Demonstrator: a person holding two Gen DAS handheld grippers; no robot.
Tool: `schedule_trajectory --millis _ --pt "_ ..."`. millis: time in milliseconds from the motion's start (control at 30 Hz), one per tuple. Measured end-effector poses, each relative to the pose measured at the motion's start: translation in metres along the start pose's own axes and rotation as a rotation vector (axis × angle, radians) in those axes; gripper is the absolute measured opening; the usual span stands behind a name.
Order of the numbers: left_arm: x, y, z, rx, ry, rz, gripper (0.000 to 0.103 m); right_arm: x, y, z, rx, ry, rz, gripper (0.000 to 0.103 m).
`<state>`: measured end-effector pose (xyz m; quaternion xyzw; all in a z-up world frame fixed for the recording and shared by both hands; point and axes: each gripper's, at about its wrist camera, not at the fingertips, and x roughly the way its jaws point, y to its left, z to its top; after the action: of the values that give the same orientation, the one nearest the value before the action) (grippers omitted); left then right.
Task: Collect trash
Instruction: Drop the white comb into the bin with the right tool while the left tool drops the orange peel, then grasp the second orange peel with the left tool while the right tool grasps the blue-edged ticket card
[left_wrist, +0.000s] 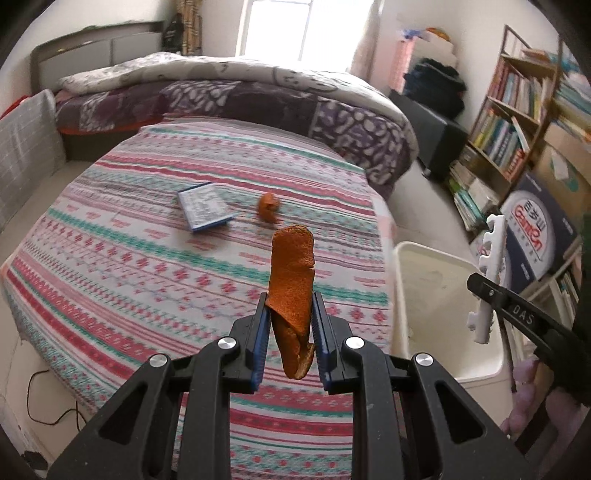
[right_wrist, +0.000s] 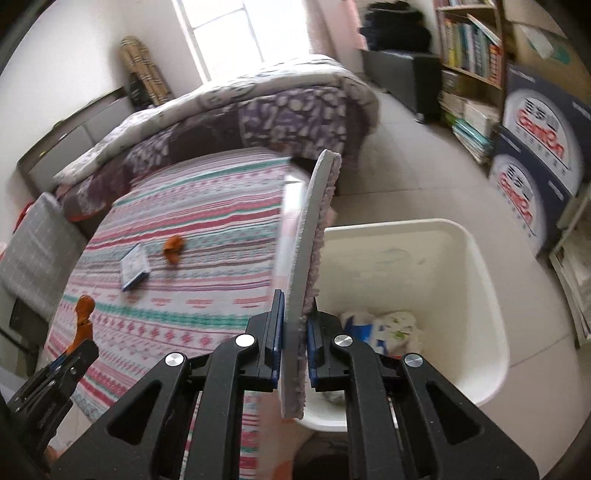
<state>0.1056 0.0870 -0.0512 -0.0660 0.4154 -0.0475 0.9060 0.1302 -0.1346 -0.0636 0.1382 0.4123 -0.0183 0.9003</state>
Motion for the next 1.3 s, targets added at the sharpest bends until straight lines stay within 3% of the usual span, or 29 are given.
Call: schedule_trajectory --millis 100,200,433,867,933,967,1000,1033,1300 --pt "0.006 -0.019 0.002 0.036 0.010 -0.018 0.022 0.003 -0.022 0.003 0.044 0.012 -0.027 0.019" --pt "0.012 -0.041 0.005 0.075 0.020 -0.038 0.022 0.003 -0.045 0.005 0.093 0.010 -0.061 0.042" --pt "0.028 -0.087 0.008 0.153 0.047 -0.077 0.022 -0.003 -0.082 0.005 0.142 -0.011 -0.141 0.057" --pt "0.060 -0.147 0.008 0.223 0.121 -0.141 0.023 -0.003 -0.135 -0.002 0.217 -0.007 -0.215 0.071" --pt "0.065 -0.153 0.007 0.236 0.132 -0.149 0.029 -0.001 -0.139 -0.002 0.227 -0.002 -0.216 0.073" --pt "0.066 -0.154 0.008 0.239 0.133 -0.152 0.041 0.000 -0.140 -0.003 0.232 0.003 -0.215 0.073" --pt "0.068 -0.154 0.009 0.239 0.131 -0.149 0.051 0.001 -0.141 -0.003 0.234 0.006 -0.215 0.074" --pt "0.069 -0.152 0.012 0.234 0.123 -0.136 0.053 0.003 -0.142 -0.003 0.235 0.010 -0.213 0.074" --pt "0.099 -0.099 0.051 0.110 0.111 0.024 0.056 0.016 -0.137 -0.001 0.238 0.033 -0.189 0.081"
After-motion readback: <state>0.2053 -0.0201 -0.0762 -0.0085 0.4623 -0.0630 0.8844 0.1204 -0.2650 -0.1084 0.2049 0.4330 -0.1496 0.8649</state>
